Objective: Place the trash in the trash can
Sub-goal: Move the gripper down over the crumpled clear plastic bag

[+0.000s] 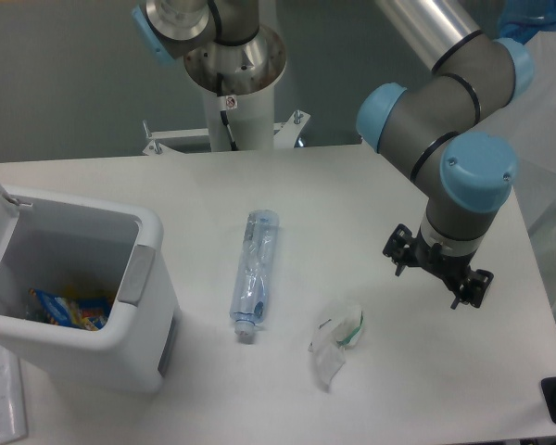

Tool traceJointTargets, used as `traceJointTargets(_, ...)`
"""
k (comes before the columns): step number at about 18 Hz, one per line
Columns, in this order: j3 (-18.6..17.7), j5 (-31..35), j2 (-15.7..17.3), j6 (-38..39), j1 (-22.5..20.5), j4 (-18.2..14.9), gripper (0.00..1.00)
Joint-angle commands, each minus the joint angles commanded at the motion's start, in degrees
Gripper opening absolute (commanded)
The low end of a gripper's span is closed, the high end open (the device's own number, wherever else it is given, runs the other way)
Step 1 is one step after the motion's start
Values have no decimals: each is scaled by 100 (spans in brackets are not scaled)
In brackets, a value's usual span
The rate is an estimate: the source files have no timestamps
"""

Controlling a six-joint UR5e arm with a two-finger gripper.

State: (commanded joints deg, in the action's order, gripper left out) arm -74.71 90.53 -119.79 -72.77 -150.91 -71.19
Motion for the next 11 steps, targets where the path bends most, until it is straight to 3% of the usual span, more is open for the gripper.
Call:
traceJointTargets(4,-44,9,-35,18,114,44,100)
traceJointTargets(8,-96,26,-175,96,351,342,100)
traceJointTargets(11,-596,0,-141,684,448,579,100)
